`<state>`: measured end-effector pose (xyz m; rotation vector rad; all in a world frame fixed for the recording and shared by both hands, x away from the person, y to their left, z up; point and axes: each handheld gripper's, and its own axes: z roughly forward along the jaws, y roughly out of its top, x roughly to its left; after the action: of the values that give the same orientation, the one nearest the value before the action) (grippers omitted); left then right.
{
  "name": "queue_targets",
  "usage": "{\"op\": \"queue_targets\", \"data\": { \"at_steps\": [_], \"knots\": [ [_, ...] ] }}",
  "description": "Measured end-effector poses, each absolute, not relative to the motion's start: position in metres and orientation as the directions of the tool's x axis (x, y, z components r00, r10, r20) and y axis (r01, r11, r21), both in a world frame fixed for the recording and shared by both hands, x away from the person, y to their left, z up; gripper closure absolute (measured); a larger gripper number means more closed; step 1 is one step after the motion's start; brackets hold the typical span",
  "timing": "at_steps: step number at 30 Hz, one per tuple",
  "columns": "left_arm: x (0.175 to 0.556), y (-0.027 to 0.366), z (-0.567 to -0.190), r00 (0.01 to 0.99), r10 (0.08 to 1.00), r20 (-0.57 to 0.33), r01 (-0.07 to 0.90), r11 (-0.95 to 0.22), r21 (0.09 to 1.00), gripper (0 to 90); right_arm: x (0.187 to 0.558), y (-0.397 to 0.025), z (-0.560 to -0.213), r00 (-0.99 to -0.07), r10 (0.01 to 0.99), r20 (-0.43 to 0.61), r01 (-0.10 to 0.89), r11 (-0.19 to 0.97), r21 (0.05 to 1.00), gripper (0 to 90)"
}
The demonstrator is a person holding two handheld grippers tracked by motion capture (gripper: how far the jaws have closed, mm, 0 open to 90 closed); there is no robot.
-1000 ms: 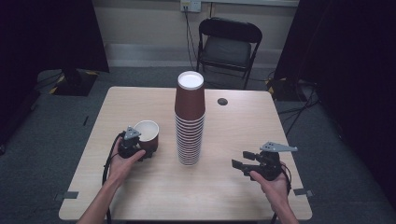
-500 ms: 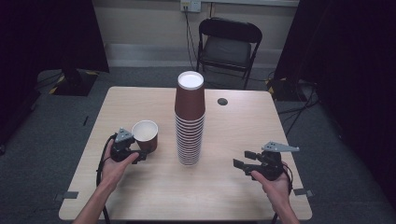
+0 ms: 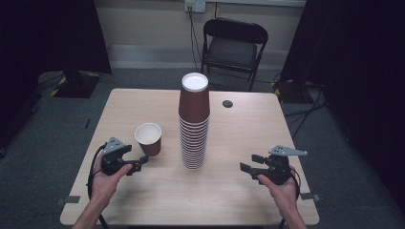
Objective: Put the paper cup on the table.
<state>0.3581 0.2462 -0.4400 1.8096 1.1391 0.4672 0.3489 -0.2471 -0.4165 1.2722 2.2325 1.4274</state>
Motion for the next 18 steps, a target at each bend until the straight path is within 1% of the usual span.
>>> {"op": "queue_targets", "data": {
  "at_steps": [5, 9, 13, 15, 18],
  "knots": [
    [0.338, 0.242, -0.432, 0.529, 0.84, -0.122, 0.487, -0.183, 0.854, 16.8, 0.349, -0.249, -0.419, -0.604, 0.751, 0.267, 0.558, 0.16, 0.814, 31.5],
    [0.326, 0.238, -0.428, 0.547, 0.826, -0.133, 0.483, -0.182, 0.856, 16.8, 0.349, -0.248, -0.422, -0.603, 0.753, 0.262, 0.561, 0.168, 0.81, 31.5],
    [0.308, 0.236, -0.424, 0.541, 0.828, -0.146, 0.504, -0.18, 0.845, 17.4, 0.347, -0.25, -0.422, -0.601, 0.757, 0.258, 0.561, 0.169, 0.81, 31.5],
    [0.299, 0.235, -0.426, 0.532, 0.834, -0.146, 0.498, -0.169, 0.85, 17.8, 0.346, -0.251, -0.425, -0.595, 0.761, 0.258, 0.561, 0.162, 0.812, 31.4],
    [0.293, 0.234, -0.431, 0.549, 0.822, -0.152, 0.494, -0.172, 0.852, 17.7, 0.345, -0.252, -0.431, -0.587, 0.765, 0.265, 0.574, 0.163, 0.802, 31.4]
  ]
}}
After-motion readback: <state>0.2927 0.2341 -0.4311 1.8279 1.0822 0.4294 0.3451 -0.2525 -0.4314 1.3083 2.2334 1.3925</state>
